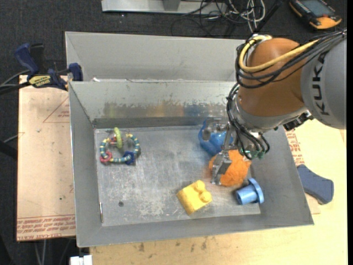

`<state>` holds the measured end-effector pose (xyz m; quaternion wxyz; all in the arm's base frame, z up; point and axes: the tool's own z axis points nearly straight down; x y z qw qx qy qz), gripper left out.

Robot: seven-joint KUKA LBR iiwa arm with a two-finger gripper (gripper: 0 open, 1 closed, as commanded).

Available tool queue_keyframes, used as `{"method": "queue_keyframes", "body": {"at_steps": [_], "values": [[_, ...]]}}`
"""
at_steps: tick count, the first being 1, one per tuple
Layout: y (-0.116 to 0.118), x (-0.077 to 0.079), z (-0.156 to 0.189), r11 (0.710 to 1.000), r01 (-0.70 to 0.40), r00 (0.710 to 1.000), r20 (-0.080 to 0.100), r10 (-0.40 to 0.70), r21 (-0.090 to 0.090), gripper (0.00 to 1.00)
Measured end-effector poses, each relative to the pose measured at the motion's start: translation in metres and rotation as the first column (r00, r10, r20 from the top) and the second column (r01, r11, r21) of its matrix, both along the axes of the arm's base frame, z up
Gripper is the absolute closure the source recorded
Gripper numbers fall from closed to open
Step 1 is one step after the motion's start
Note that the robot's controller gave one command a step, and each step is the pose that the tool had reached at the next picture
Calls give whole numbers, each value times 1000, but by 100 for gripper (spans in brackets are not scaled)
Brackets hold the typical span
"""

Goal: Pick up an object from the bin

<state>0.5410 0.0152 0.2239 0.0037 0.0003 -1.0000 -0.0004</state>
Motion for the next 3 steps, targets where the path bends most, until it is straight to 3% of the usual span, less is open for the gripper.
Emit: {"method": "queue_keyframes", "body": {"at_steps": [1, 2, 3], "values": [[0, 2, 4, 1000, 0, 1000, 8, 0, 0, 0], [-11, -3, -34, 1000, -10, 1000, 17, 10, 1, 0], [-18, -19, -88, 1000, 3, 1000, 12, -3, 0, 0]]}}
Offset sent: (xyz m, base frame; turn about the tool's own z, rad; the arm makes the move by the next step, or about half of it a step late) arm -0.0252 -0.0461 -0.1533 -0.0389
